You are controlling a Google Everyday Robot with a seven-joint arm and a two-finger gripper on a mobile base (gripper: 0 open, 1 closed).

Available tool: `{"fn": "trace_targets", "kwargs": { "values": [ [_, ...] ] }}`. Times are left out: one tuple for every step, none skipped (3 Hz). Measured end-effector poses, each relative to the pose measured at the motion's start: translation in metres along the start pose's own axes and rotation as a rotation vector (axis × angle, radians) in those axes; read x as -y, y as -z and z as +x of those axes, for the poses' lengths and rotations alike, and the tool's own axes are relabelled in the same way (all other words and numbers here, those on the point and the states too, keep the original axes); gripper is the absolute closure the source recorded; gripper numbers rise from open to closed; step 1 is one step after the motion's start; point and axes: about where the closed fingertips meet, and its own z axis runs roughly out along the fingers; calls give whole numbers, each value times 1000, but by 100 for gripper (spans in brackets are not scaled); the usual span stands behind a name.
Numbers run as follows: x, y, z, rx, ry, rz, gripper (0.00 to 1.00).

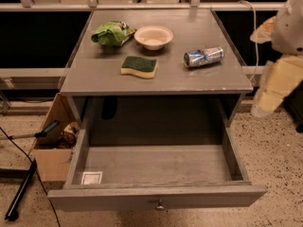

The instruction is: Place sponge into top drawer

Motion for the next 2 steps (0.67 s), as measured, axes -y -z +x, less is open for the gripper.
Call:
{"fn": "trace_targets", "kwargs": {
  "values": [
    [25, -7, -51, 122, 55, -14, 0],
    [41, -14, -79, 205, 65, -27, 0]
  ]
}}
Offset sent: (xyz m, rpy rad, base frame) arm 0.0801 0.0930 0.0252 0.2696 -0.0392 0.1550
